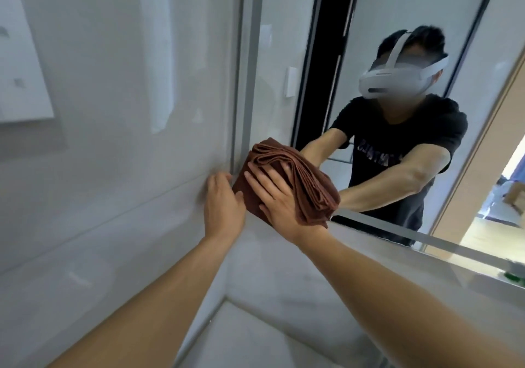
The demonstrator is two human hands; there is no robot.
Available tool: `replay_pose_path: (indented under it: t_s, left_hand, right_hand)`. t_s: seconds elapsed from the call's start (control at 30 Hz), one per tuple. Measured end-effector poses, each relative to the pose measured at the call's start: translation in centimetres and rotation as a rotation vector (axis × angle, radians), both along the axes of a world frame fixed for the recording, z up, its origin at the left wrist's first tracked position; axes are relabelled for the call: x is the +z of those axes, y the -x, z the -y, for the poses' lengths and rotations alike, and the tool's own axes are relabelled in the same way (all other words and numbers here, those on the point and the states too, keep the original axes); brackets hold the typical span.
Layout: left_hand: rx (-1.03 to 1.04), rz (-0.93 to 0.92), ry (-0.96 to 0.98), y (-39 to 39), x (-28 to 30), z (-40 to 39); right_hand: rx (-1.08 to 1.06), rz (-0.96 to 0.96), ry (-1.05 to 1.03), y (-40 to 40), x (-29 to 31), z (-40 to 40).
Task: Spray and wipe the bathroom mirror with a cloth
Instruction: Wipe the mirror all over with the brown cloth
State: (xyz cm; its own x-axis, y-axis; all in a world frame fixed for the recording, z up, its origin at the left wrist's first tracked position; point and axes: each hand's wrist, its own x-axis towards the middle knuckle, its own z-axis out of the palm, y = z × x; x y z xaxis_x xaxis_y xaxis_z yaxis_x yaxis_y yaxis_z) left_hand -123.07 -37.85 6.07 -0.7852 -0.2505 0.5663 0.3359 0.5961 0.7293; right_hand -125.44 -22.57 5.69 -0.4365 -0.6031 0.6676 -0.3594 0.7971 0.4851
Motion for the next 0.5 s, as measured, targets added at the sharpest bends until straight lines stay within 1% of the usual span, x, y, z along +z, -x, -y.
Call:
replay_pose_path:
  t_s: [0.07,0.23,0.4,0.5]
  left_hand:
    - [-0.021,0.051,-0.033,0.4,-0.5,0.0]
    - [-0.059,0.184,-0.159,0.5,0.1,0.1]
    - [-0.038,0.257,-0.056,0.2,0.7,-0.2]
    - [-0.066,0.289,-0.082,0.1,0.5,-0.5]
  right_hand:
    - [0.041,0.016,0.072,-0.6,0.1,0.1]
    - [0.089,0.11,0.131,-1.5,1.1,0.1]
    - [0.074,0.211,0.141,-2.3,1.8,0.1]
    - [0.08,0.243,0.153,-2.6,2.2,0.1]
